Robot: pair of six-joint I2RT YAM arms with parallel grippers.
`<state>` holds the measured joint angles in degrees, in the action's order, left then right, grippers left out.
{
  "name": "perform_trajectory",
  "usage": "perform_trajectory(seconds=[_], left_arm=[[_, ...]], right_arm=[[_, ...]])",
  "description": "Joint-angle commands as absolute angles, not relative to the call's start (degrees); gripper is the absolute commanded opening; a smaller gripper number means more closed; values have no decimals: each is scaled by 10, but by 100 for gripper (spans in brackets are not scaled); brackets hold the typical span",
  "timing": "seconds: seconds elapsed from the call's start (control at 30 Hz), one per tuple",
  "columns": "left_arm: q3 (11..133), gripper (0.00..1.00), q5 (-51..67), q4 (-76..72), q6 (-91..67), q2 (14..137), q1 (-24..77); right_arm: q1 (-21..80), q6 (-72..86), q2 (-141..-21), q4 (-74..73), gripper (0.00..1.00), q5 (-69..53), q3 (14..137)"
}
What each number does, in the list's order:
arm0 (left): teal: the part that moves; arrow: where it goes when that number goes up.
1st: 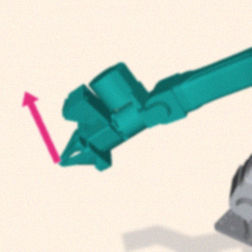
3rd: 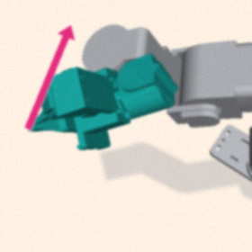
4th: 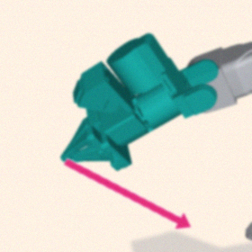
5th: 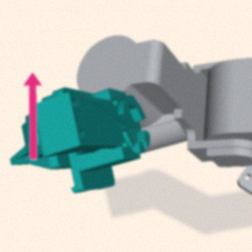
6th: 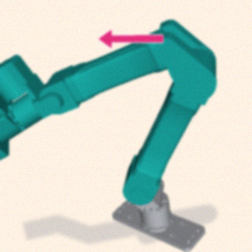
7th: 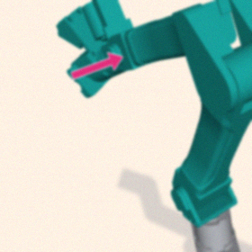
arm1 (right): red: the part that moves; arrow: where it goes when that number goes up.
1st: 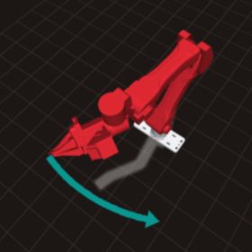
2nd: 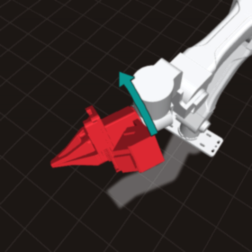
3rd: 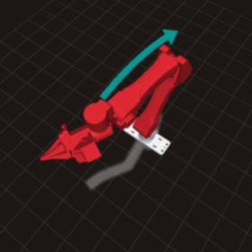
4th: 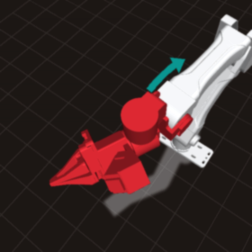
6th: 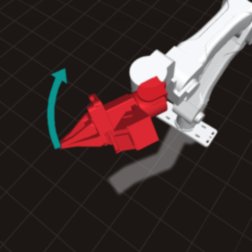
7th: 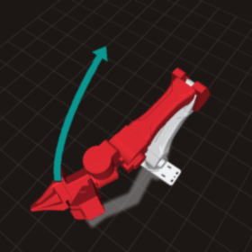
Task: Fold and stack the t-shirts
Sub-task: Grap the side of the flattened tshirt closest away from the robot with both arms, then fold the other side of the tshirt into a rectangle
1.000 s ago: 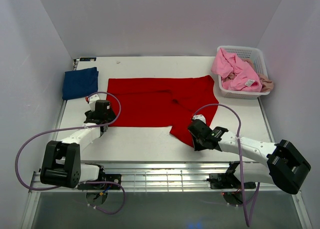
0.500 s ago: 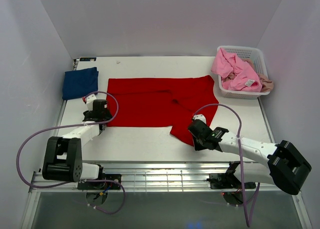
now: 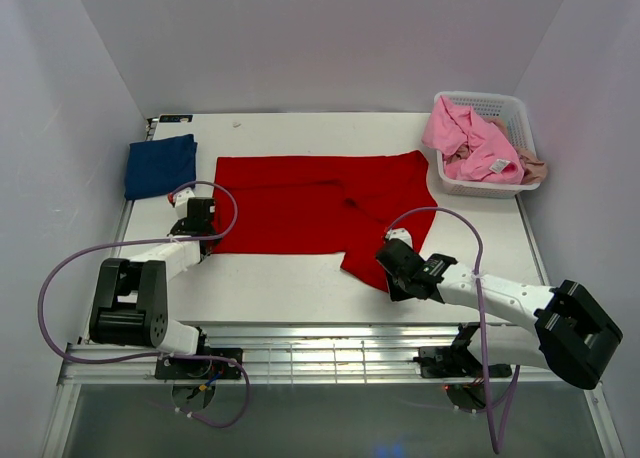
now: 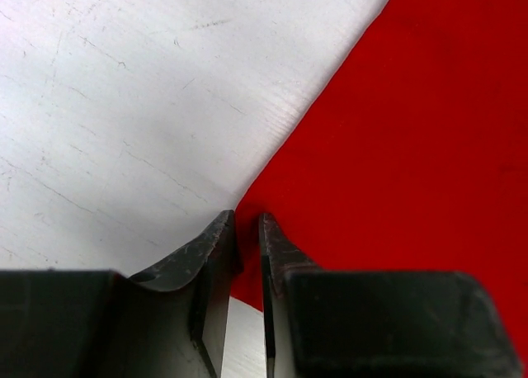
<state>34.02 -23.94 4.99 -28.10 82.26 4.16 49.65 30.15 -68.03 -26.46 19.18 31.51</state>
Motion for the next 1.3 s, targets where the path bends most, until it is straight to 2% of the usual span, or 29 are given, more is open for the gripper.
perform_trajectory(seconds=[0.0, 0.17, 0.27, 0.37, 0.4, 0.67, 0.93, 1.27], left_arm=[[353, 28, -235, 67, -283, 822, 36], [348, 15, -236, 73, -288, 813, 36], [352, 12, -234, 73, -291, 802, 36], [353, 1, -222, 69, -299, 788, 36], [354, 0, -219, 65, -301, 784, 36], [383, 0, -172, 40, -313, 791, 28], [431, 0, -120, 16, -326, 863, 1], [528, 0, -14, -14, -347, 973, -64]], right_arm=[[500, 301, -685, -264, 8, 201, 332], [500, 301, -684, -271, 8, 209, 344], [499, 294, -680, -275, 8, 232, 369], [497, 266, -690, -274, 9, 258, 410], [493, 260, -695, -274, 9, 262, 422], [433, 198, -772, -261, 9, 283, 507], [324, 117, -830, -224, 9, 260, 577], [240, 33, -973, -222, 8, 212, 750]])
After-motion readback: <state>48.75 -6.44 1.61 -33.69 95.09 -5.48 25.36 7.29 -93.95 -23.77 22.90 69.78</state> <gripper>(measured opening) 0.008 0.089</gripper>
